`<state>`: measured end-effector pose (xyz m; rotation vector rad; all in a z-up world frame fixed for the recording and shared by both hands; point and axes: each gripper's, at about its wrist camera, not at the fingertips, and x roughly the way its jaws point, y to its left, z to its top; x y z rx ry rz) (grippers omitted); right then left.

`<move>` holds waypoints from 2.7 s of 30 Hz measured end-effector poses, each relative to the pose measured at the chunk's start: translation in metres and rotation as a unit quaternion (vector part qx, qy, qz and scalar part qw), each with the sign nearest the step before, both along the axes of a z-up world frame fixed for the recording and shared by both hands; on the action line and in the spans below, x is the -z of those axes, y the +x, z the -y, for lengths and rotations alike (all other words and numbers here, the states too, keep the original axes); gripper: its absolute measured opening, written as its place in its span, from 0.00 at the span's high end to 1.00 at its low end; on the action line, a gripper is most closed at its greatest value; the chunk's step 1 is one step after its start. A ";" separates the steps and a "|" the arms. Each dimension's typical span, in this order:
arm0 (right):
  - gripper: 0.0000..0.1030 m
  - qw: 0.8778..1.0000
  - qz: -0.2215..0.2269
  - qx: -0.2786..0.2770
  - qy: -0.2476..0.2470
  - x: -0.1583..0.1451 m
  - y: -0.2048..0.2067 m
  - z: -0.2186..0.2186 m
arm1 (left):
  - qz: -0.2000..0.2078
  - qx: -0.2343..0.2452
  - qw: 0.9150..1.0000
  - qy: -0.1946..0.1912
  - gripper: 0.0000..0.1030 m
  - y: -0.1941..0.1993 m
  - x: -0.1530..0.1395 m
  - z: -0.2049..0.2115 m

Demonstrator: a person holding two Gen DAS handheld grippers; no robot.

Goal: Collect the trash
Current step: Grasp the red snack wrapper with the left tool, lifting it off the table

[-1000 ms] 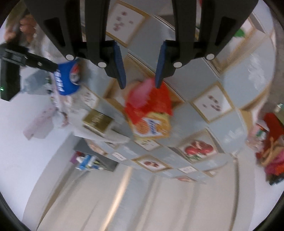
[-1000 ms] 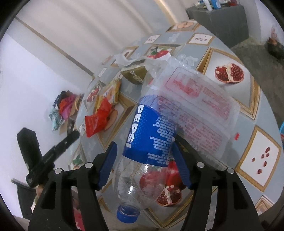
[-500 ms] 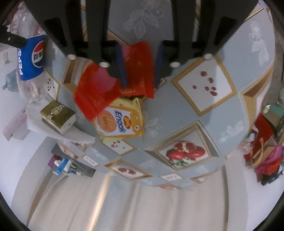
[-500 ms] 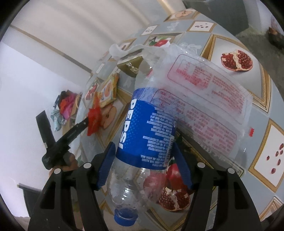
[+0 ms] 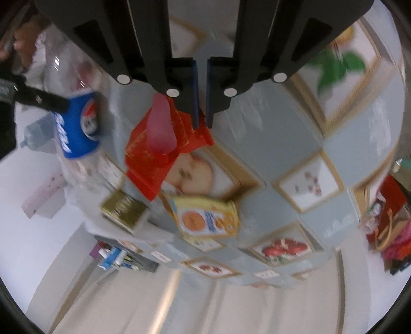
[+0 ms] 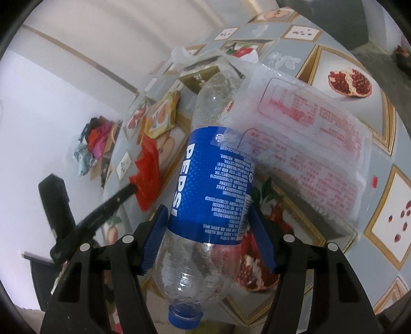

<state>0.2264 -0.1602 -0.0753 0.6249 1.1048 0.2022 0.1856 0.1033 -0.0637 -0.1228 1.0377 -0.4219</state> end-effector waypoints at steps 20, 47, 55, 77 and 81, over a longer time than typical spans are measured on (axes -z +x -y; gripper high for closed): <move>0.41 0.999 0.009 -0.024 -0.037 -0.003 -0.009 -0.022 | 0.013 0.048 0.997 -0.056 0.77 -0.044 -0.032 -0.001; 0.43 0.997 0.016 -0.024 -0.066 -0.008 -0.015 -0.017 | -0.051 0.087 0.992 -0.082 0.76 -0.050 0.006 0.019; 0.42 0.997 0.011 -0.023 -0.071 -0.007 -0.018 -0.012 | -0.023 0.098 0.994 -0.031 0.74 -0.042 0.009 0.038; 0.43 0.997 0.018 -0.014 -0.070 -0.008 -0.020 -0.011 | 0.057 0.151 0.985 0.058 0.84 -0.057 0.010 0.067; 0.43 0.997 0.018 -0.012 -0.068 -0.008 -0.021 -0.011 | 0.056 0.153 0.985 0.054 0.86 -0.057 0.010 0.065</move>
